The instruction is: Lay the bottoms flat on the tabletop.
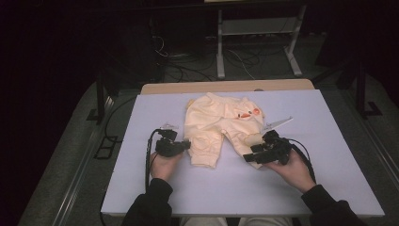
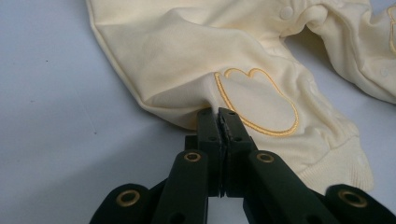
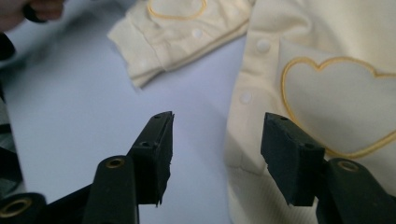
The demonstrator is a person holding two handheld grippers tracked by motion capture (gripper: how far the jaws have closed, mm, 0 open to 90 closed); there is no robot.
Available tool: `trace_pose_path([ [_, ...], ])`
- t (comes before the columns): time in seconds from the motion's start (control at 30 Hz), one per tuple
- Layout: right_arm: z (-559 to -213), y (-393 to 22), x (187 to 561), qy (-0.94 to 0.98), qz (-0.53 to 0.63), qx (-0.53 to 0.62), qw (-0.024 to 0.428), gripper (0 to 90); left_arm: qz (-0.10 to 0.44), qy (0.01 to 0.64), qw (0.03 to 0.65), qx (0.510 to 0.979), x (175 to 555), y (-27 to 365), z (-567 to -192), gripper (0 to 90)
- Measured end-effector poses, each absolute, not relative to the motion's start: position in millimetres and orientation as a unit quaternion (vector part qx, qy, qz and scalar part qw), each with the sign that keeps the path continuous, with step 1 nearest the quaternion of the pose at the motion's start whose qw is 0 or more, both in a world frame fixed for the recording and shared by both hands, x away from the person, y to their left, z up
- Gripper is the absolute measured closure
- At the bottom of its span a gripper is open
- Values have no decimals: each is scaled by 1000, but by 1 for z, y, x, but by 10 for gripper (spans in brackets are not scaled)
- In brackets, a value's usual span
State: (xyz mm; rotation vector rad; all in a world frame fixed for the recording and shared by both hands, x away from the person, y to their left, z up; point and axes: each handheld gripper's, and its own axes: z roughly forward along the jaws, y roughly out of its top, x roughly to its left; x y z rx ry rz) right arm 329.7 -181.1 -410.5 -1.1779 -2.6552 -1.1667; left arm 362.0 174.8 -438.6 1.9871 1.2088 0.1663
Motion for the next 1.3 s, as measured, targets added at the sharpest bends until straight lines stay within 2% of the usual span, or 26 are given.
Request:
trace_pose_path([
  [0.27, -433, -179, 334, -869, -323, -374, -10, 515, 65, 478, 393, 783, 362, 176, -439, 872],
  [0.4, -436, -178, 333, -877, -311, -366, -39, 675, 64, 479, 393, 783, 362, 176, -439, 872],
  [0.53, -434, -181, 334, -873, -314, -372, -36, 752, 58, 480, 395, 781, 361, 177, -438, 872],
  [0.73, -428, -180, 327, -863, -336, -375, 32, 763, 32, 479, 392, 785, 358, 183, -435, 872],
  [1.0, -423, -169, 309, -872, -321, -367, 50, 761, -5, 461, 374, 805, 350, 191, -428, 872],
  [1.3, -421, -168, 302, -871, -318, -370, 64, 759, -1, 458, 347, 818, 349, 197, -426, 856],
])
